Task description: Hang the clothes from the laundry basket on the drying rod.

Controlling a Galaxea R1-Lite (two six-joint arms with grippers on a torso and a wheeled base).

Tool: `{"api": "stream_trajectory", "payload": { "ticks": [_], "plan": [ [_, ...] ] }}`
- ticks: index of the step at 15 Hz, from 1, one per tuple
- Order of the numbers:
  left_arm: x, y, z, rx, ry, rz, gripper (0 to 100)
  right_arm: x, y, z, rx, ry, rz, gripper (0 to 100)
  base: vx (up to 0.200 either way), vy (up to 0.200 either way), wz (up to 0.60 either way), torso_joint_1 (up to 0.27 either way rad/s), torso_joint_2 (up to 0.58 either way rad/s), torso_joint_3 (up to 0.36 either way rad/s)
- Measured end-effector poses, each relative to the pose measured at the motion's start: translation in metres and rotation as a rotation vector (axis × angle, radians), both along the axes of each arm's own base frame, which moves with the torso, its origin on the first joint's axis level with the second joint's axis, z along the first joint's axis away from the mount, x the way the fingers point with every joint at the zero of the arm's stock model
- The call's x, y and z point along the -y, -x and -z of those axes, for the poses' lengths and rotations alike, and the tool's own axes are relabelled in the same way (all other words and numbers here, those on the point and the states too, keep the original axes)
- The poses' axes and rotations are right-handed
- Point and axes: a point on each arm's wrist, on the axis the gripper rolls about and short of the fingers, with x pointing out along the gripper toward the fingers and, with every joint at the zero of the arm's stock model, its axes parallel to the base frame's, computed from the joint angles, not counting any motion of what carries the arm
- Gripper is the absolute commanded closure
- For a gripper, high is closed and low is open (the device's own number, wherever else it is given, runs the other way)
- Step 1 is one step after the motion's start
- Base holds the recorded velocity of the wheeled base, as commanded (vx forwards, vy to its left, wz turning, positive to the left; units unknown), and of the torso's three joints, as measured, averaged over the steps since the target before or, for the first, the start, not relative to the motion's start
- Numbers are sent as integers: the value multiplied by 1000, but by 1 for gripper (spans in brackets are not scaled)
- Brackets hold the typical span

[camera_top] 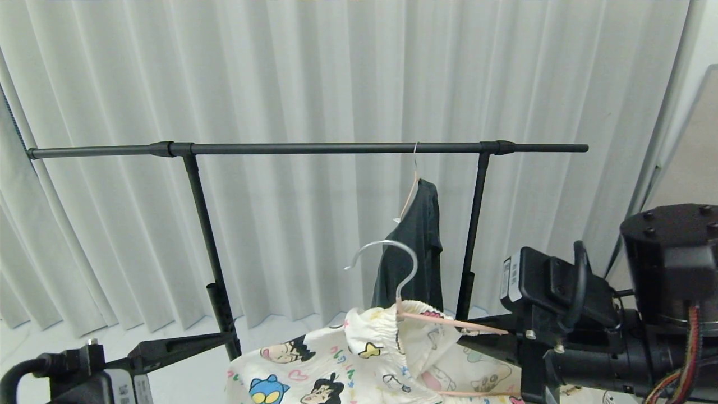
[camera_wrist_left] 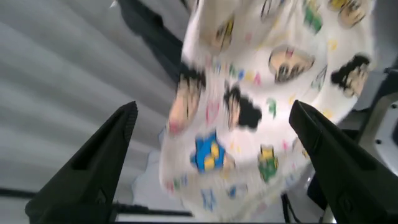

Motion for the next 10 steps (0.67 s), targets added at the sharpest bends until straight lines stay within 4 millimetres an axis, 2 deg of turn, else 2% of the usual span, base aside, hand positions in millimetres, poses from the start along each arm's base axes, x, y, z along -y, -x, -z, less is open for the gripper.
{"api": "stream_trajectory", "payload": {
  "ticks": [5, 10],
  "plan": [
    [-33, -12, 29, -117, 12, -345, 0, 16, 2, -14, 32, -52, 26, 100, 0, 0, 0, 0, 0, 0],
    [-30, -30, 39, -197, 82, -425, 0, 20, 8, -21, 45, -80, 3, 100, 0, 0, 0, 0, 0, 0]
  ]
}}
